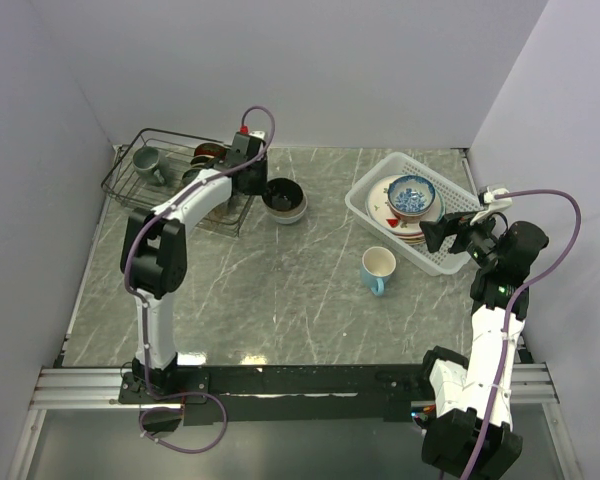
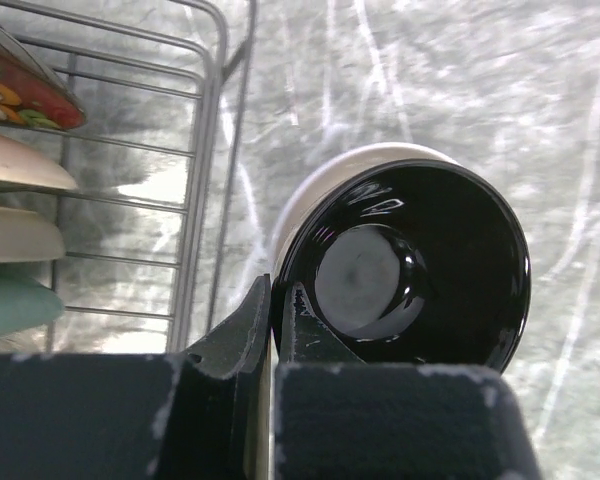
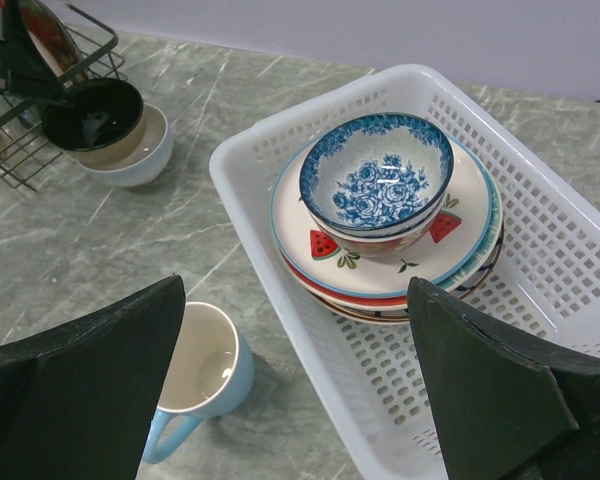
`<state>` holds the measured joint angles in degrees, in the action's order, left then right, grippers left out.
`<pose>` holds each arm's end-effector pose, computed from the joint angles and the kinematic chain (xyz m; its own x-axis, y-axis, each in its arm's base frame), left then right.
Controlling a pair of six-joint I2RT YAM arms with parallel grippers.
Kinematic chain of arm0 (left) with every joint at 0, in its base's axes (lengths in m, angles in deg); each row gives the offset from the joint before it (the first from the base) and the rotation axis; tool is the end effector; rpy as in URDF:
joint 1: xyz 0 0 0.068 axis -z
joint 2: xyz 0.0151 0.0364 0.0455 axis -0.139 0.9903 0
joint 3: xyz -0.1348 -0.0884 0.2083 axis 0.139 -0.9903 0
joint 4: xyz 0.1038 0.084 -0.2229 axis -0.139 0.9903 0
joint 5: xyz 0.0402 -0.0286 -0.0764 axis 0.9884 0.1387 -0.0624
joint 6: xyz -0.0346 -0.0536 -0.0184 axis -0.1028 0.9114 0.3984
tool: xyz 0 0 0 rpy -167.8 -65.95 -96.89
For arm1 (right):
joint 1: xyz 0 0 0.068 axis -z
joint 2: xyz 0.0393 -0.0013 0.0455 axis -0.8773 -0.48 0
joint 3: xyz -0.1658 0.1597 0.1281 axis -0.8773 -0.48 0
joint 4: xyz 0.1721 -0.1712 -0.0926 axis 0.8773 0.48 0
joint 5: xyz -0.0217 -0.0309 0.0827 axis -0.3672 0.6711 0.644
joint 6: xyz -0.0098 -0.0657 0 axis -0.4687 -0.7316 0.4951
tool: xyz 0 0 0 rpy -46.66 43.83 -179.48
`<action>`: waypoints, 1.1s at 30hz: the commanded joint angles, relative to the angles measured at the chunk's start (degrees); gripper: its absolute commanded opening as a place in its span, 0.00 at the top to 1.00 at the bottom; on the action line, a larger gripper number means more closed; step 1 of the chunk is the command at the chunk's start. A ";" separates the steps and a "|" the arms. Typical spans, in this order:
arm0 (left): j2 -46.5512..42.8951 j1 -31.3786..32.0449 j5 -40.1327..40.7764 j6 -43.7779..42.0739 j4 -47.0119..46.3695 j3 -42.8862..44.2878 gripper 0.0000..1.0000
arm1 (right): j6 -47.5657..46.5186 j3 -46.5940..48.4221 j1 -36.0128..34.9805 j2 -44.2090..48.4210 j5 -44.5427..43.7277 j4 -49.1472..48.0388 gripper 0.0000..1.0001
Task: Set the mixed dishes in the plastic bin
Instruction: Pick up the bowl from the center of the board.
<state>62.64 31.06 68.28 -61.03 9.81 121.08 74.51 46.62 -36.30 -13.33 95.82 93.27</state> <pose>0.4399 -0.1856 0.2302 -0.7370 -0.0519 -0.6739 0.1305 0.9673 -0.2173 0.1882 -0.0459 0.3198 -0.1286 -0.0039 -0.9917 -0.3625 0.9310 0.0433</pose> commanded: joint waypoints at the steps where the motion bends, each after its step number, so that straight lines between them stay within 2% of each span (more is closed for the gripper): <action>1: -7.45 0.05 -6.01 3.87 -9.75 -1.79 0.99 | -1.00 1.31 0.21 0.77 0.08 -1.31 0.00; 4: -9.64 0.05 -7.25 4.40 -10.98 -3.72 0.99 | -1.35 0.96 0.21 0.94 1.39 -1.40 0.00; 9: -14.12 0.05 -10.15 6.85 -15.19 -8.29 0.99 | -0.39 -0.80 -0.05 1.30 9.12 -3.68 0.00; 12: -17.90 0.22 -12.96 9.40 -17.48 -14.16 0.99 | -0.12 -1.07 -0.93 0.77 12.55 -4.30 0.00; 15: -23.51 1.45 -13.58 11.25 -20.65 -19.26 0.99 | -5.10 2.44 -3.39 -1.33 13.70 1.83 0.00; 16: -24.58 2.06 -12.71 11.60 -21.53 -20.33 0.99 | -7.05 3.84 -5.22 -1.95 13.79 7.42 0.00; 19: -29.05 4.87 -10.60 12.57 -23.03 -24.72 0.99 | -12.59 8.85 -7.87 -3.71 12.39 16.67 0.00; 22: -33.63 8.21 -4.98 13.62 -24.69 -28.94 0.99 | -14.97 13.07 -12.35 -4.85 10.19 23.44 0.00; 25: -36.71 12.16 -0.06 15.12 -25.75 -31.93 0.99 | -14.72 16.77 -18.23 -6.17 6.86 27.85 0.00; 33: -40.15 24.56 16.36 21.45 -28.65 -36.51 0.99 | -8.84 24.06 -31.67 -11.71 -0.53 32.44 0.00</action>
<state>25.66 51.74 74.16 -45.27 -10.65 84.80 62.95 66.32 -62.99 -22.75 100.37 121.73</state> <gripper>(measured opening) 0.051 0.997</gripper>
